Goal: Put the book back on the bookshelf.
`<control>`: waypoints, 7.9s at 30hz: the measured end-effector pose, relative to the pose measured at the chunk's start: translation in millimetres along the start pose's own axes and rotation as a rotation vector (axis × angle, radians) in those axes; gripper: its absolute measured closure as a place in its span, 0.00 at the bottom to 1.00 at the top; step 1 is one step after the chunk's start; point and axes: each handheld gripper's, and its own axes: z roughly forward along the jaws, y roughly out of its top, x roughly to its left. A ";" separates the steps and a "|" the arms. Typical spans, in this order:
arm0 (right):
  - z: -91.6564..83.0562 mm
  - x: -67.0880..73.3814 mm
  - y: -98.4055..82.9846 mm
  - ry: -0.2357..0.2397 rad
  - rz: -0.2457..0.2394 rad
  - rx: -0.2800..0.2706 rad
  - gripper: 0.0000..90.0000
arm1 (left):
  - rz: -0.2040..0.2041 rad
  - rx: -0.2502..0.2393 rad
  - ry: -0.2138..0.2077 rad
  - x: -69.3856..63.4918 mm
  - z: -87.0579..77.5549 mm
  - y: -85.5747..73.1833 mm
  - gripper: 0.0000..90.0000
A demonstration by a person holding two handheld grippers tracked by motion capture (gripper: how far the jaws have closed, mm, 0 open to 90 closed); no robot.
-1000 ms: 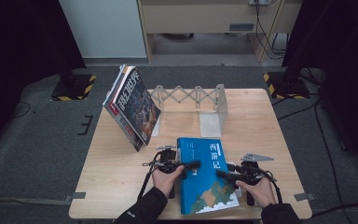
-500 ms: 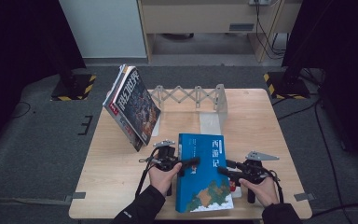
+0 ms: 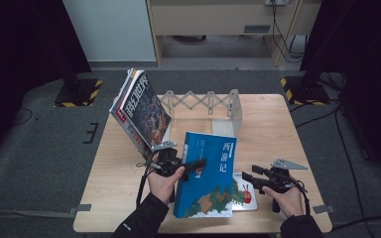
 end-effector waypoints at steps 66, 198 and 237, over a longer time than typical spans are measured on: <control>-8.9 -48.4 -18.3 -0.395 -0.116 0.214 0.06 | 0.205 -0.327 0.460 59.0 18.7 100.2 0.67; -6.6 -48.1 -17.8 -0.393 -0.120 0.221 0.03 | 0.250 -0.331 0.506 52.1 46.4 5.2 0.62; -5.8 -47.6 -17.5 -0.390 -0.115 0.221 0.03 | 0.232 -0.268 0.467 50.7 78.2 0.4 0.55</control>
